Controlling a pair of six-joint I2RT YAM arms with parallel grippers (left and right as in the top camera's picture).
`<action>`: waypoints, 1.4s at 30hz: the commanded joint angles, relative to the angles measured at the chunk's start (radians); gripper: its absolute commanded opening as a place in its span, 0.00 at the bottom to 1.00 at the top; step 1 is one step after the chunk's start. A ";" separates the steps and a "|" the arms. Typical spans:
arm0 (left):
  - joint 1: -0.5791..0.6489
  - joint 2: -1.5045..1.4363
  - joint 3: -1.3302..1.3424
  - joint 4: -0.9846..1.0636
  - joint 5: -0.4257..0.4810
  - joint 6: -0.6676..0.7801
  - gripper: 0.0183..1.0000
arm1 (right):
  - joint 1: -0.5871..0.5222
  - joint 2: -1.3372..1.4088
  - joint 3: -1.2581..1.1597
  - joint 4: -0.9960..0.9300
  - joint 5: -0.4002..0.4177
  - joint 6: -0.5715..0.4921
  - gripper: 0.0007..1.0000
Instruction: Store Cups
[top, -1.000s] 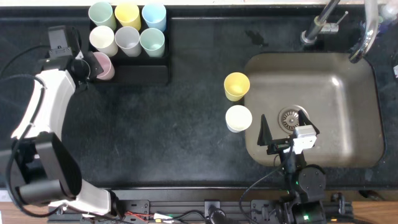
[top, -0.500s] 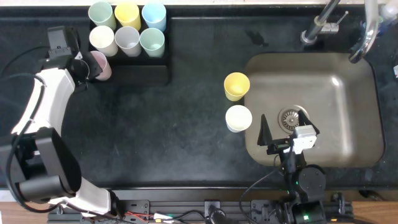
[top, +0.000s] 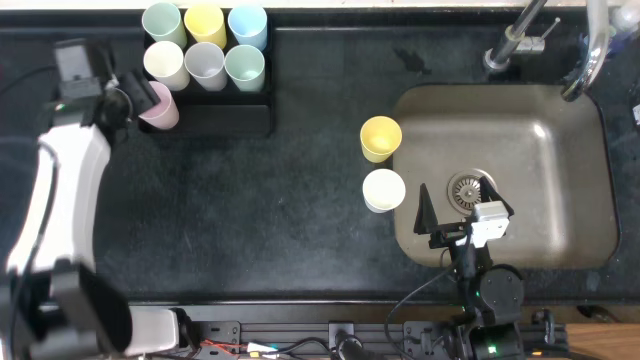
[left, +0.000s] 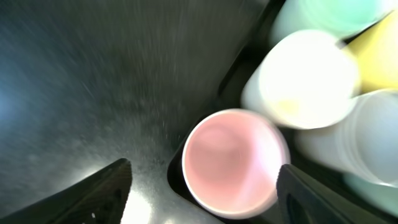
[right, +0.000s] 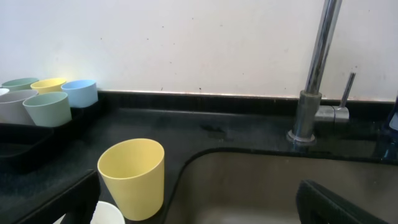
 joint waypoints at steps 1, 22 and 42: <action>-0.035 -0.157 0.005 -0.002 -0.019 -0.026 0.81 | 0.005 -0.008 -0.014 0.005 -0.004 -0.003 1.00; -0.734 0.092 0.278 -0.065 0.021 -0.241 0.91 | 0.005 -0.008 -0.014 0.005 -0.004 -0.003 1.00; -0.892 0.419 0.439 -0.207 0.120 -0.316 0.90 | 0.005 -0.008 -0.014 0.005 -0.004 -0.003 1.00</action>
